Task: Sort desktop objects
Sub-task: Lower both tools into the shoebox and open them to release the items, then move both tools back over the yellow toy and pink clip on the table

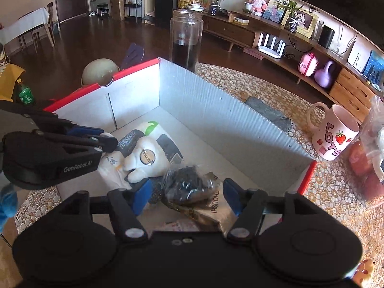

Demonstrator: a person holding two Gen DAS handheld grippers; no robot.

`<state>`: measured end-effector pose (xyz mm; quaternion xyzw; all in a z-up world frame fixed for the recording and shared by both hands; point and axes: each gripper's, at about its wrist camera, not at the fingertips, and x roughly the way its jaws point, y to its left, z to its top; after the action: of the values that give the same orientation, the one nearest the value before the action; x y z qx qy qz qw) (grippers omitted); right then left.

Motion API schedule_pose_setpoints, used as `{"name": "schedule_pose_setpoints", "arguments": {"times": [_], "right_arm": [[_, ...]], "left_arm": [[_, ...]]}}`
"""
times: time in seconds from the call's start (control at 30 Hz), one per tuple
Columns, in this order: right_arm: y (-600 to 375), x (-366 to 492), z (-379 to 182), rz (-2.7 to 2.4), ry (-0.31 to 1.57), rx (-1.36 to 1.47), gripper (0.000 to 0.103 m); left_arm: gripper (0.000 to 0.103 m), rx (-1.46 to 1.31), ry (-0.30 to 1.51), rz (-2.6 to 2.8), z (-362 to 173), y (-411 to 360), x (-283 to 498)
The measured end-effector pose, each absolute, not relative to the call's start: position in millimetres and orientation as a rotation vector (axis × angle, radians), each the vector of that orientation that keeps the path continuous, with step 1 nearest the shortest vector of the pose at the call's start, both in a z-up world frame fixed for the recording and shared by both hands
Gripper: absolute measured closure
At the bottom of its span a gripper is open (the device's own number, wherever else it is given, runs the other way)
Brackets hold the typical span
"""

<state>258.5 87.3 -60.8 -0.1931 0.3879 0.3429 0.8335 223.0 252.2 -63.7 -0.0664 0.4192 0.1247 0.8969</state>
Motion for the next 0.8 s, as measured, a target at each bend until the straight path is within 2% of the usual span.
{"name": "schedule_pose_setpoints", "arguments": {"times": [0.07, 0.13, 0.2, 0.23, 0.33, 0.47, 0.8], "right_arm": [[82, 256, -56, 0.736, 0.809, -0.403, 0.032], [74, 252, -50, 0.745, 0.793, -0.394, 0.028], [67, 249, -44, 0.751, 0.783, -0.392, 0.028], [64, 248, -42, 0.752, 0.779, -0.39, 0.028], [50, 242, -33, 0.753, 0.765, -0.37, 0.027], [31, 234, -22, 0.759, 0.746, -0.336, 0.018], [-8, 211, 1, 0.766, 0.707, -0.29, 0.015]], "left_arm": [[0.083, -0.135, 0.867, 0.256, -61, 250, 223], [0.071, -0.125, 0.861, 0.253, -59, 246, 222], [0.033, -0.127, 0.852, 0.245, -56, 242, 221], [0.03, -0.129, 0.84, 0.244, -54, 240, 218], [0.03, -0.131, 0.831, 0.235, -48, 233, 216], [0.03, -0.13, 0.826, 0.224, -42, 222, 212], [0.03, -0.123, 0.811, 0.194, -28, 191, 190]]}}
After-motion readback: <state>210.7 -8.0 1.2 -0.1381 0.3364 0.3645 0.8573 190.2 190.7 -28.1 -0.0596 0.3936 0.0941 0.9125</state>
